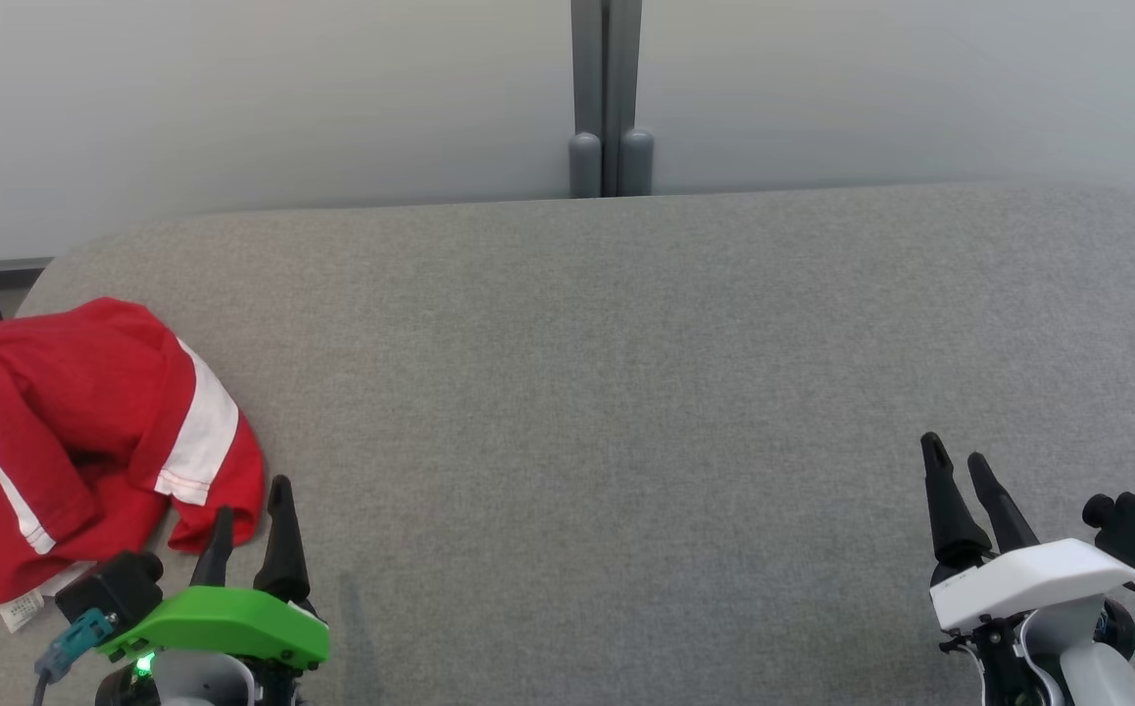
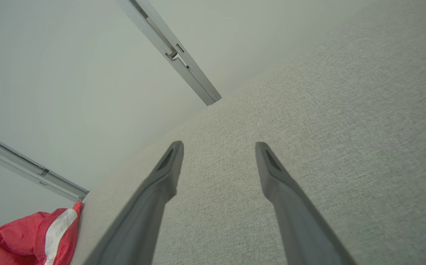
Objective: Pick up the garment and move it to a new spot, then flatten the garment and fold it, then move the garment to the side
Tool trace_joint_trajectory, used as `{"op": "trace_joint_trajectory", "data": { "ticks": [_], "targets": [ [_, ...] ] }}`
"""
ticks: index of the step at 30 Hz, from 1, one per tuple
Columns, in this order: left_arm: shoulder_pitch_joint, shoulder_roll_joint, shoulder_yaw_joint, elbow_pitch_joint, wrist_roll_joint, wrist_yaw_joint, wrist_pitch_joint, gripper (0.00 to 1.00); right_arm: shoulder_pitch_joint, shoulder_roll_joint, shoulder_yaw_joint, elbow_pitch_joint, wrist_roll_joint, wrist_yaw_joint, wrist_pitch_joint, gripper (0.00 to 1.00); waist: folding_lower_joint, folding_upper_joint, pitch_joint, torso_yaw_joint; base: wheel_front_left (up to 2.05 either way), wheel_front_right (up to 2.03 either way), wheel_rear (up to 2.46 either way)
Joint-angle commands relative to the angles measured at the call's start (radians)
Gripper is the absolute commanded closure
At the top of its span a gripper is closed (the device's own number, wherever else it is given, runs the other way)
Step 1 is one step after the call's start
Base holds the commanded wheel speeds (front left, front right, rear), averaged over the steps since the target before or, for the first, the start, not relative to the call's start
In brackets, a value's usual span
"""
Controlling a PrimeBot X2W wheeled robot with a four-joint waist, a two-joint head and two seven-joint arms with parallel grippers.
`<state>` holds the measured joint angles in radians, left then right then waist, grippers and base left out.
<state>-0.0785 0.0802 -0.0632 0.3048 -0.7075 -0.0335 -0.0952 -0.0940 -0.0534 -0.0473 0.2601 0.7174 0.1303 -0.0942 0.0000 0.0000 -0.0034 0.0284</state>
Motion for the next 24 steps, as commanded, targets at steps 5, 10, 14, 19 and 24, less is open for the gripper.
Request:
{"op": "trace_joint_trajectory", "data": {
  "ticks": [5, 10, 14, 19, 24],
  "targets": [
    [-0.007, 0.023, -0.022, -0.013, 0.091, 0.018, -0.023, 0.00, -0.004, -0.001, 0.008, -0.022, -0.090, 0.000, -0.024, 0.00, 0.0000, 0.0000, 0.001, -0.001, 0.00, 0.00, 0.00],
    [-0.016, 0.027, -0.034, -0.016, 0.148, 0.031, -0.037, 0.00, -0.014, 0.000, 0.006, -0.030, -0.153, 0.000, -0.038, 0.00, 0.0000, 0.0000, 0.003, 0.001, 0.00, 0.00, 0.00],
    [-0.023, 0.026, -0.037, -0.040, 0.182, 0.033, -0.049, 0.00, -0.020, 0.001, 0.003, -0.040, -0.195, 0.000, -0.049, 0.00, 0.0000, 0.0000, 0.003, 0.003, 0.00, 0.00, 0.00],
    [-0.029, 0.034, -0.047, -0.026, 0.238, 0.033, -0.061, 0.00, -0.025, 0.003, 0.008, -0.053, -0.256, 0.000, -0.062, 0.00, 0.0000, 0.0000, 0.001, 0.005, 0.00, 0.00, 0.00],
    [-0.020, 0.031, -0.058, -0.003, 0.289, 0.039, -0.074, 0.00, -0.012, 0.003, 0.006, -0.034, -0.318, 0.000, -0.075, 0.00, 0.0000, 0.0000, -0.001, 0.006, 0.00, 0.00, 0.00]
  ]
}}
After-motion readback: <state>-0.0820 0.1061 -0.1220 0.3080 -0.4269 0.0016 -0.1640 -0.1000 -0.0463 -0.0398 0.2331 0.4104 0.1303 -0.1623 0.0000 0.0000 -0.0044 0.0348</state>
